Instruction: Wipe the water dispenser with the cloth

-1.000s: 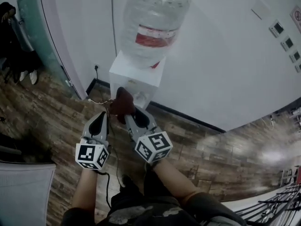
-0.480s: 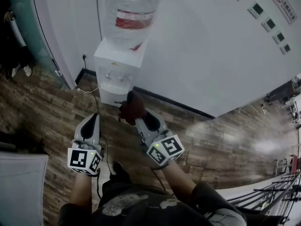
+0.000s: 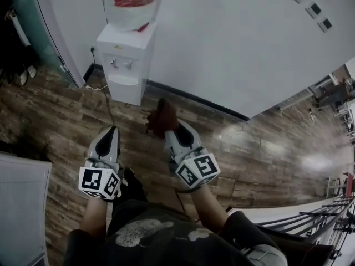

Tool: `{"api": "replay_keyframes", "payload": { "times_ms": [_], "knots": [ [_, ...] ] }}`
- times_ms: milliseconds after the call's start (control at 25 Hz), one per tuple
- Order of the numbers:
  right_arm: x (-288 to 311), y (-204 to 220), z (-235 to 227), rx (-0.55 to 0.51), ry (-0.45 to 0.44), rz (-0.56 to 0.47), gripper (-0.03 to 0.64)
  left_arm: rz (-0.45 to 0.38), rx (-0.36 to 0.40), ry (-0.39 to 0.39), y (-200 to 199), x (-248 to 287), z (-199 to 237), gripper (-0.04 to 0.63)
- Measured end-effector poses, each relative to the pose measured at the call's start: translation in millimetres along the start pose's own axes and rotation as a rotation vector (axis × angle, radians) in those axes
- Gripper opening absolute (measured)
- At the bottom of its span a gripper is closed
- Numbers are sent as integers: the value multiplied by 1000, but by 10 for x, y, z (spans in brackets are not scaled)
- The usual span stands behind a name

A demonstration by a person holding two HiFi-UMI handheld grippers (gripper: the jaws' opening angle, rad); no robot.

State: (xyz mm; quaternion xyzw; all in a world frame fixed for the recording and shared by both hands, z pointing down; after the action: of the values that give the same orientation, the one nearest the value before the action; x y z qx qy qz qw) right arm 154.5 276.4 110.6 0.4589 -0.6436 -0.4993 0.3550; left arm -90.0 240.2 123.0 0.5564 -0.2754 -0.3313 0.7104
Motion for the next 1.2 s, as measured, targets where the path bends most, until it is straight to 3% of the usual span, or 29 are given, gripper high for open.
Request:
{"api": "replay_keyframes", "payload": {
  "times_ms": [360, 720, 1040, 1200],
  "knots": [
    [-1200, 63, 8, 2, 3, 1, 63, 19, -5, 44, 363, -616, -1000, 18],
    [-1980, 265, 144, 41, -12, 42, 60, 13, 1, 38, 470, -1087, -1569, 18],
    [-2001, 415, 208, 45, -26, 98, 60, 69, 6, 62, 607, -1183, -1646, 18],
    [-1956, 413, 287, 41, -41, 100, 60, 57, 34, 48, 543, -1228, -1573, 18]
  ]
}}
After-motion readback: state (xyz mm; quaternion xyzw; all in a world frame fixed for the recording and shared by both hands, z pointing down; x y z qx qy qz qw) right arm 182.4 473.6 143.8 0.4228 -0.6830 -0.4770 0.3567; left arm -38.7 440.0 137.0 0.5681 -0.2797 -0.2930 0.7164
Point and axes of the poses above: the fingertips, and each gripper's own axes: x forward along the fingers, z to its left, y out of its underside, the point moved 9 cm from there along -x, backward along the fingers, and after that the axes turned 1 degree about z, right-handed, at the moved point
